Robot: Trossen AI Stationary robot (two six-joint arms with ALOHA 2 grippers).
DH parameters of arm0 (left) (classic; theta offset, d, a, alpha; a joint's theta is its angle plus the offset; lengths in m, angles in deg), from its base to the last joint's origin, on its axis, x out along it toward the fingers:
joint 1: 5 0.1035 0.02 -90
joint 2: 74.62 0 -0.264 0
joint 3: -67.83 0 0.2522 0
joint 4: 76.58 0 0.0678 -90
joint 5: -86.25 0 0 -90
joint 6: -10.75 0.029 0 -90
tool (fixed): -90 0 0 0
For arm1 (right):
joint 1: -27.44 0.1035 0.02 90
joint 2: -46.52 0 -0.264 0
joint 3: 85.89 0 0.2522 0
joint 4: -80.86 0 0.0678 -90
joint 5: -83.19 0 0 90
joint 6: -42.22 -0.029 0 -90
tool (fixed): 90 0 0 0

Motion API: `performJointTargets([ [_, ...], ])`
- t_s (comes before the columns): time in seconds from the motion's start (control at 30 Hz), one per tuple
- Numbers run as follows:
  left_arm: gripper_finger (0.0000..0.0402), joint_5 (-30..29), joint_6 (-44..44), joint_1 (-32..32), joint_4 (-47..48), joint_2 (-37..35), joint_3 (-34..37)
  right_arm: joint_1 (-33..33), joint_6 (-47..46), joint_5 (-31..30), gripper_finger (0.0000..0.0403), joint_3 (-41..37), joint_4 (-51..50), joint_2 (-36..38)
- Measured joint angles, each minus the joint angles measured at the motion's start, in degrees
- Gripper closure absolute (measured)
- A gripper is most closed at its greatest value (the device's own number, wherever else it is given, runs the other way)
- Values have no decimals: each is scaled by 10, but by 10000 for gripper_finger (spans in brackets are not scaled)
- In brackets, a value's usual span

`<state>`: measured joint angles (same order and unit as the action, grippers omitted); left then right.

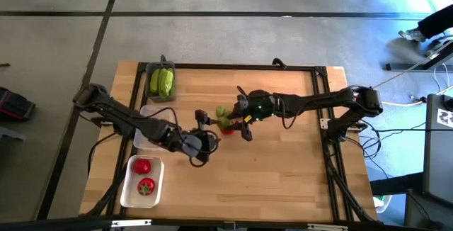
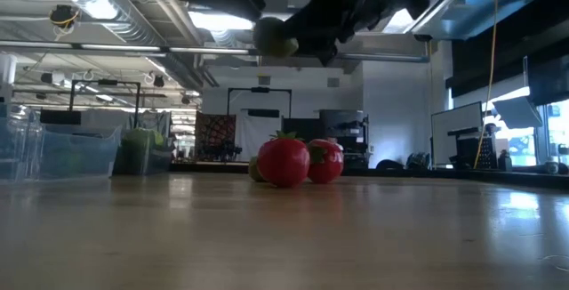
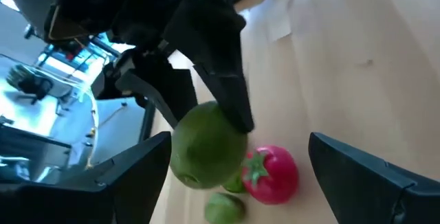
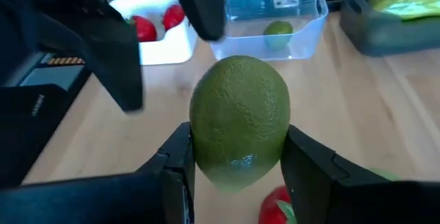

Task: Sort produce into baskets
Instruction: Put the lime into the transparent bin

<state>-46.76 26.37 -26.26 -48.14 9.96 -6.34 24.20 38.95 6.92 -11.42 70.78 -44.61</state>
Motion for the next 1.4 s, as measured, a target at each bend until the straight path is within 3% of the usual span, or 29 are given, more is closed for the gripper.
performJointTargets([
  [0.3,62,4,47,23,-54,18,0,-1,-16,91,262,0,27,0],
  [0.43,69,13,69,23,-77,19,0,-1,-25,102,262,0,52,0],
  [0.83,197,27,57,21,-90,19,0,-1,-28,103,262,0,68,-1],
  [1.0,205,28,57,21,-90,19,0,-1,-30,103,261,0,68,-1],
  [1.1,195,27,55,20,-90,19,0,-1,-30,102,243,0,68,-1],
  [1.23,190,27,55,16,-90,19,0,-1,-29,102,189,0,62,-1],
  [1.4,197,-2,53,0,-84,17,0,-7,-16,65,129,0,-26,34],
])
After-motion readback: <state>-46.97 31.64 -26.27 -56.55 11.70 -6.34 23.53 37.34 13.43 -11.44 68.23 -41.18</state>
